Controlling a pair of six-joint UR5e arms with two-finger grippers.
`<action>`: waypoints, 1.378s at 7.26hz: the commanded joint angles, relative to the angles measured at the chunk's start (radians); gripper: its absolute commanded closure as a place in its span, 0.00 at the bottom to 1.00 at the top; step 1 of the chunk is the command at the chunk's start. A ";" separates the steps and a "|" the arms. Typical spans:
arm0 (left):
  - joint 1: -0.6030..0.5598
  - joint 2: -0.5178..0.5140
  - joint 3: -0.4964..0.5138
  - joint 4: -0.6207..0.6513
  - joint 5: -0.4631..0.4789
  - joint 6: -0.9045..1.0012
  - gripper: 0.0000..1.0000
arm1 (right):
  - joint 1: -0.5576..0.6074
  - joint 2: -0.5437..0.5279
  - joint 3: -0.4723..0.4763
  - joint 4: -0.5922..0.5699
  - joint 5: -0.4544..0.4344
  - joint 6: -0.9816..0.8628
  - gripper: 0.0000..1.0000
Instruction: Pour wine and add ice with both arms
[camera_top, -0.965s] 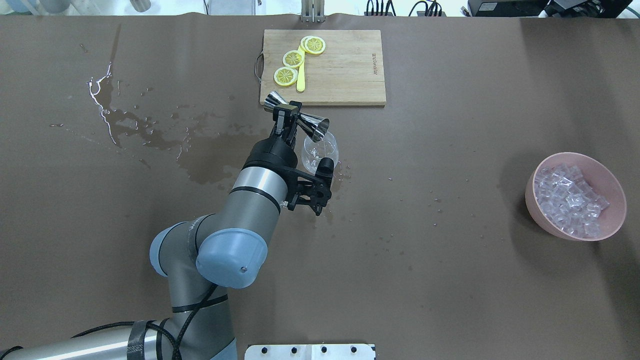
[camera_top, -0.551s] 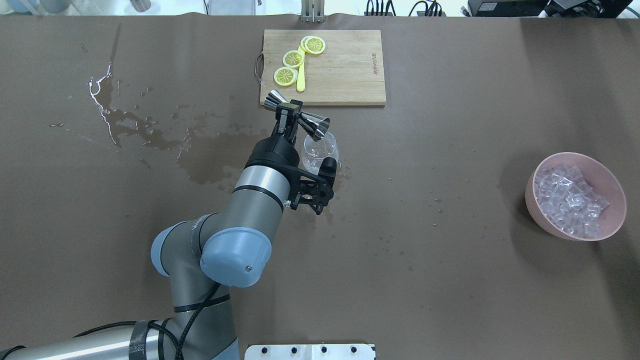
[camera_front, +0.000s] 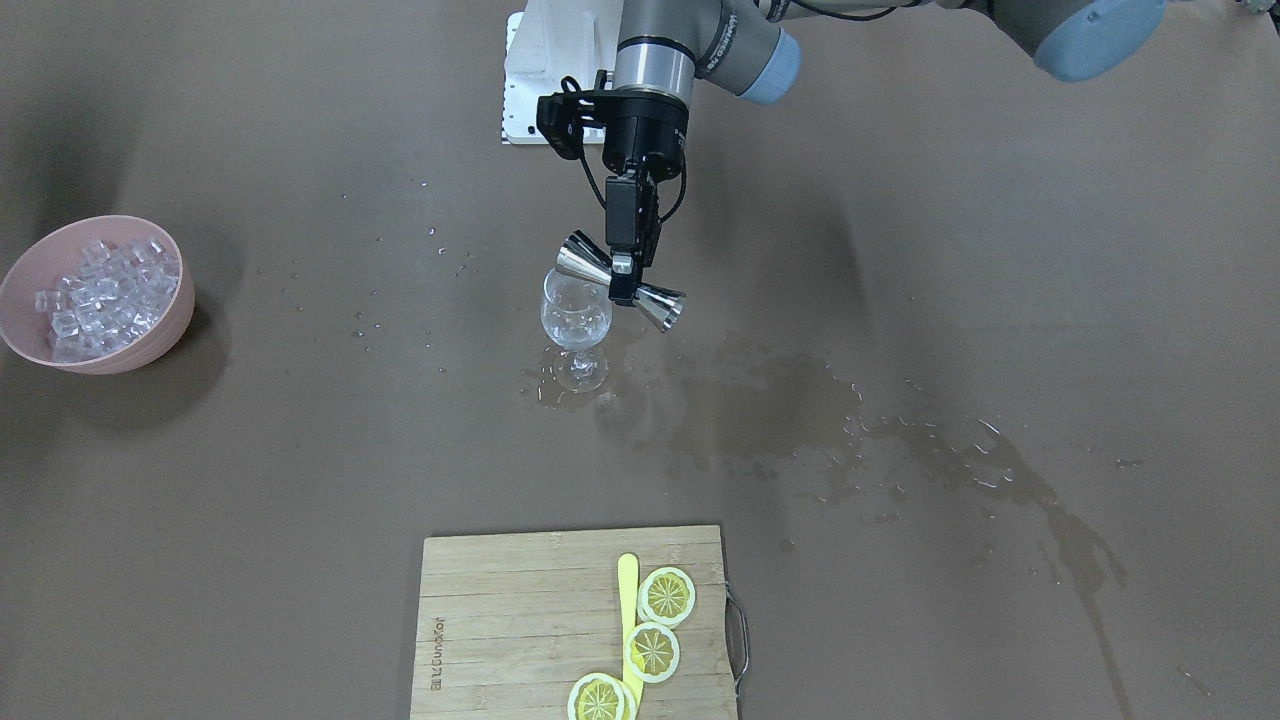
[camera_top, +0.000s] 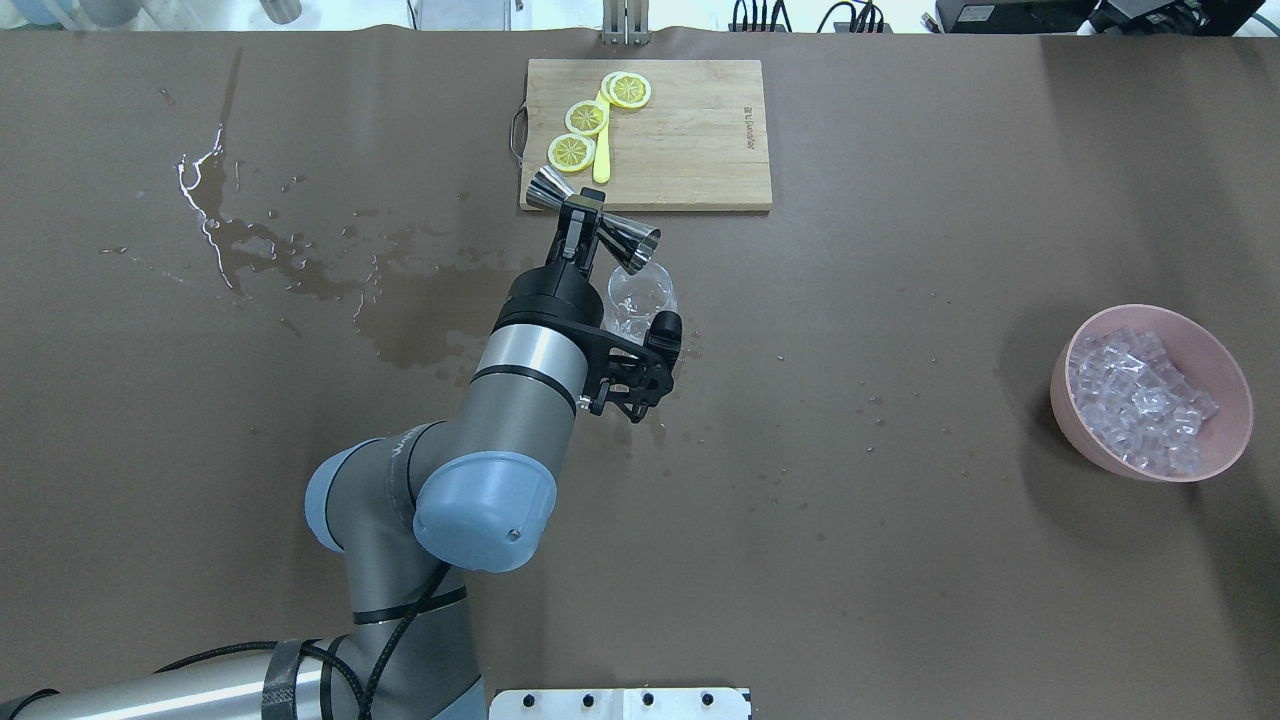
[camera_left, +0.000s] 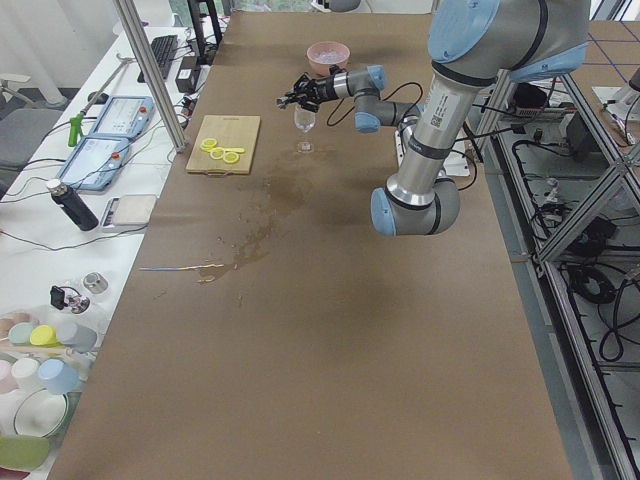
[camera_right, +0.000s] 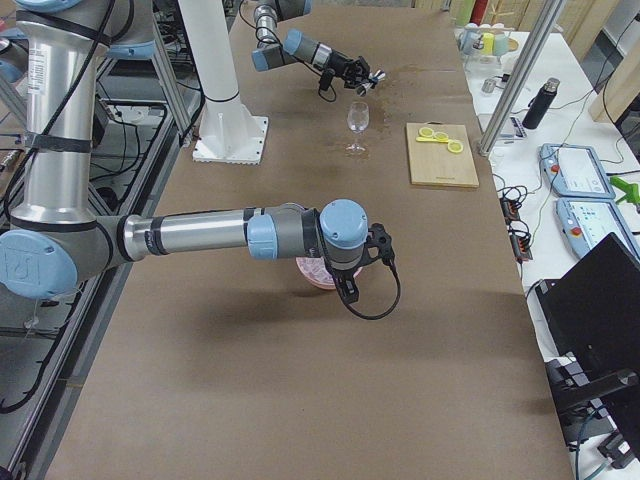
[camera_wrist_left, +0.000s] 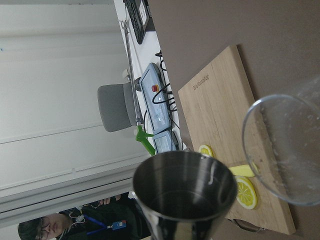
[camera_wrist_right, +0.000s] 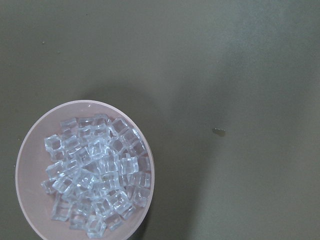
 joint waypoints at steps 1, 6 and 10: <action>-0.012 0.015 -0.009 -0.107 0.002 -0.202 1.00 | 0.000 0.000 -0.002 0.000 -0.003 -0.002 0.00; -0.135 0.240 0.000 -0.239 -0.004 -1.213 1.00 | 0.000 0.008 0.000 0.002 -0.012 -0.003 0.00; -0.256 0.394 0.005 -0.235 -0.050 -1.728 1.00 | 0.000 0.020 0.006 0.002 -0.103 0.000 0.00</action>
